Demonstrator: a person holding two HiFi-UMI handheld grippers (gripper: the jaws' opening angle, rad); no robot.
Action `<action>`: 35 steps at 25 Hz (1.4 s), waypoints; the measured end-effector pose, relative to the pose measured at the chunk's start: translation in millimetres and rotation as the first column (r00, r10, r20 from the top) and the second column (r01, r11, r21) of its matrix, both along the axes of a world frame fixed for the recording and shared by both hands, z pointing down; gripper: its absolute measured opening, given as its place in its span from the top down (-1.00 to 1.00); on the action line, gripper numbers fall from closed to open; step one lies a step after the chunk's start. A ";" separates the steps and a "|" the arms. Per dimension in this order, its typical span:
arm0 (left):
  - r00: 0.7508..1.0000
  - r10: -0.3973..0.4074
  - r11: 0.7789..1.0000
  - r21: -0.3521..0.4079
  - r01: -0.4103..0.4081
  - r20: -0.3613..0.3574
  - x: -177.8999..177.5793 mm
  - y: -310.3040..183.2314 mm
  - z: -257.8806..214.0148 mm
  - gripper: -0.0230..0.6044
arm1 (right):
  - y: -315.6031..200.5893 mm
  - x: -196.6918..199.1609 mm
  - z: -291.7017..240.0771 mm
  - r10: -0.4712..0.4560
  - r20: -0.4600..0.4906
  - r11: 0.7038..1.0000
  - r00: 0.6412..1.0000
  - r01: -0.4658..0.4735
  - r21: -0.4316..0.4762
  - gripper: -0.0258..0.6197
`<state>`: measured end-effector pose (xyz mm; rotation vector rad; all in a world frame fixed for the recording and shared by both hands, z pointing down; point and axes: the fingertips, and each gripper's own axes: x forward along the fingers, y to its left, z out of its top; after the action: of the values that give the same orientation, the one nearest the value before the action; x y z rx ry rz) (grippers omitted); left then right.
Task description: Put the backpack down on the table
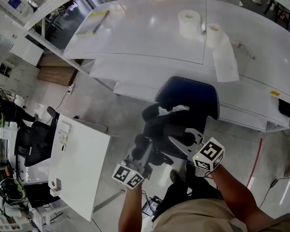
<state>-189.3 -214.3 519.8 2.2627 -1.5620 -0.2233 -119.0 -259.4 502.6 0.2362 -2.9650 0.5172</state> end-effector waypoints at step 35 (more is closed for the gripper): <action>0.606 -0.746 0.666 0.341 0.664 0.276 -433.1 380.1 -277.5 0.65 | 327.2 -501.2 -261.2 -0.682 0.199 0.724 0.704 0.610 0.322 0.73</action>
<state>-622.5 165.8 242.3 1.7337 -2.7492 -0.1350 -620.1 67.8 241.4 -0.9483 -3.0836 0.1060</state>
